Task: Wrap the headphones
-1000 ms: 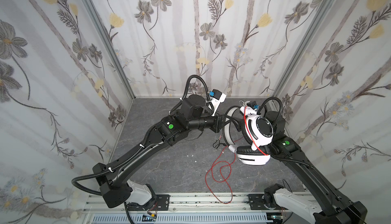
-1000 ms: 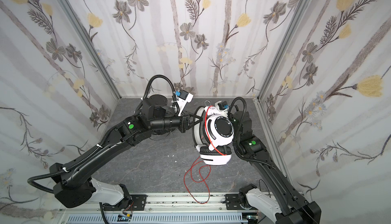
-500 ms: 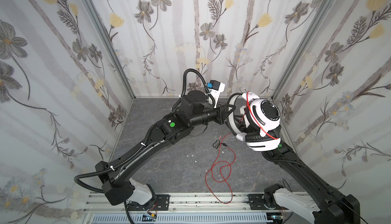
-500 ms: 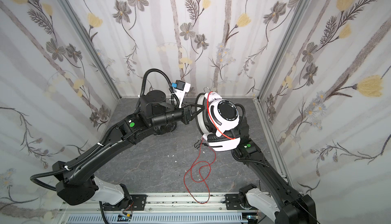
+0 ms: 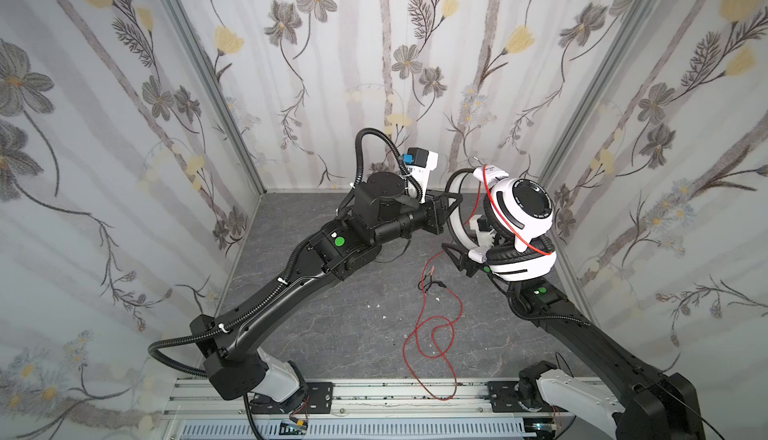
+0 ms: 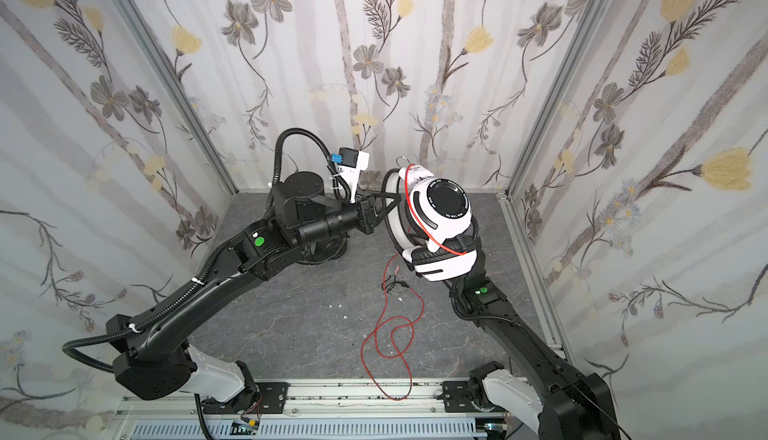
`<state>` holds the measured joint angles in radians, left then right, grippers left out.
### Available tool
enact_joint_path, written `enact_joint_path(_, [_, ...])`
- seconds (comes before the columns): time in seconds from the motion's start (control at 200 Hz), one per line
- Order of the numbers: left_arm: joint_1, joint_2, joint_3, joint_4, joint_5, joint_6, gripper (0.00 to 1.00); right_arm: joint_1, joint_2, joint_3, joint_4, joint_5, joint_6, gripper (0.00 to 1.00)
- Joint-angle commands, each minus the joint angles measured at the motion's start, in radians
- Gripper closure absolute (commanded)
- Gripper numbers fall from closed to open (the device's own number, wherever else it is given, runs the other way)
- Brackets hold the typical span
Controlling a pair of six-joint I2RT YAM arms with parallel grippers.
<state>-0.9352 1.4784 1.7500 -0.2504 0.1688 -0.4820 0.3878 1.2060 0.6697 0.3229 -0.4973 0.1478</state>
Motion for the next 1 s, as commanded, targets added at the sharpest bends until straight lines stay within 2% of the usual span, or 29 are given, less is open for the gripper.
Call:
enact_joint_path(0.0, [-0.001, -0.002, 0.013, 0.112, -0.005, -0.044, 1.0, 0.0, 0.016, 0.02, 0.072, -0.018, 0.022, 0.44])
enact_joint_path(0.16, [-0.001, 0.002, 0.016, 0.12, 0.003, -0.05, 1.0, -0.004, 0.044, 0.041, 0.077, 0.014, 0.027, 0.42])
enact_joint_path(0.48, [-0.001, 0.021, 0.028, 0.138, 0.009, -0.063, 1.0, -0.007, 0.066, 0.071, 0.069, 0.031, 0.017, 0.46])
enact_joint_path(0.649, [-0.001, 0.025, 0.029, 0.147, 0.004, -0.075, 1.0, -0.006, 0.086, 0.065, 0.098, 0.003, 0.03, 0.59])
enact_joint_path(0.769, [-0.001, 0.027, 0.019, 0.169, -0.053, -0.095, 1.0, 0.0, 0.095, 0.045, 0.117, -0.012, 0.052, 0.71])
enact_joint_path(0.994, [0.002, 0.058, 0.04, 0.237, -0.139, -0.12, 1.0, 0.012, 0.107, 0.004, 0.181, -0.047, 0.107, 0.79])
